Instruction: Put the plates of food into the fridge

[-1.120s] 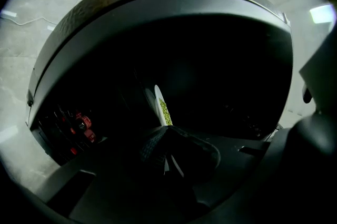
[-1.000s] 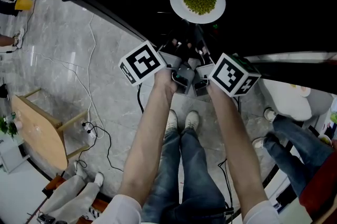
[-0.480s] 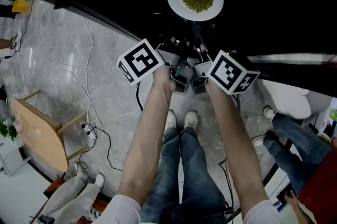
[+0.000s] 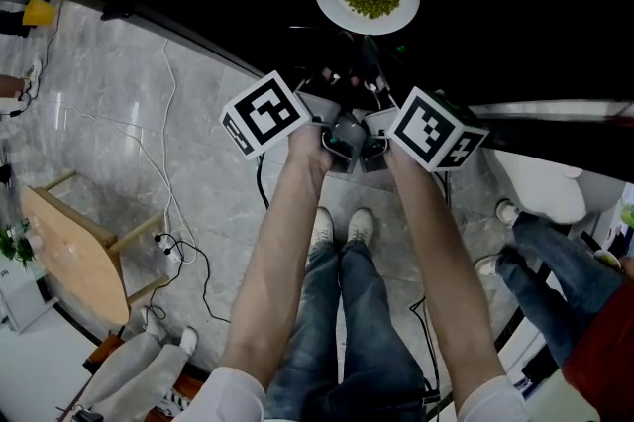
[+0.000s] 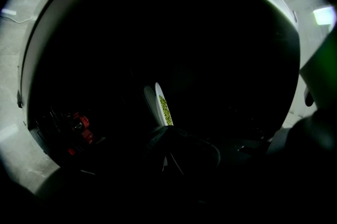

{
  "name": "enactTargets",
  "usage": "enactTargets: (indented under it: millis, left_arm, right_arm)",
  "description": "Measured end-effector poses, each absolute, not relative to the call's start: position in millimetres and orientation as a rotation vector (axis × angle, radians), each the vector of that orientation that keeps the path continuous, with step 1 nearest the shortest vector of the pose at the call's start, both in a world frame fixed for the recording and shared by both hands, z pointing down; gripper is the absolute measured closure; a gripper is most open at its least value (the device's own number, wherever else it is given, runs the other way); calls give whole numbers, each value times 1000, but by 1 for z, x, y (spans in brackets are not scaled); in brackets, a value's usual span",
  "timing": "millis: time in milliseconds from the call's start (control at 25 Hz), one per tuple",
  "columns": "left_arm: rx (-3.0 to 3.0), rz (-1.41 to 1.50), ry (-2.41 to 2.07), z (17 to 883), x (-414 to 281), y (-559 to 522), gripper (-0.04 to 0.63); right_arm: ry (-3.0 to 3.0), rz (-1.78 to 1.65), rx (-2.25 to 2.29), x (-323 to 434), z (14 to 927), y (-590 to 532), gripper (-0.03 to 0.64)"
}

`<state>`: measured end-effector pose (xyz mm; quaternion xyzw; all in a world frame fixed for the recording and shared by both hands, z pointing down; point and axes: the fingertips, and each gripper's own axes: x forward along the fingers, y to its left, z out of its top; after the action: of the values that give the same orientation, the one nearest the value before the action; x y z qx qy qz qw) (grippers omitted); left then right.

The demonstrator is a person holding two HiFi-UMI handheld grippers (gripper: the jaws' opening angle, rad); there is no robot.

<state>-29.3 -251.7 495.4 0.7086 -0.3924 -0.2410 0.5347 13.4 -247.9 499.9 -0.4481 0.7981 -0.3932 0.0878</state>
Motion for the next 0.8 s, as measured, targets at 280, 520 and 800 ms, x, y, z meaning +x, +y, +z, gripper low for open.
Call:
enactTargets:
  millis: [280, 520, 800]
  left_arm:
    - [1696, -563, -958, 499, -32, -251, 589]
    - [1709, -533, -990, 502, -37, -248, 589]
    - [1817, -435, -1094, 501, -39, -241, 589]
  right_arm:
    - [2372, -1125, -1348, 16, 500, -249, 609]
    - [2389, -1106, -1364, 16, 500, -245, 609]
    - [2438, -1047, -1403, 18, 500, -233, 609]
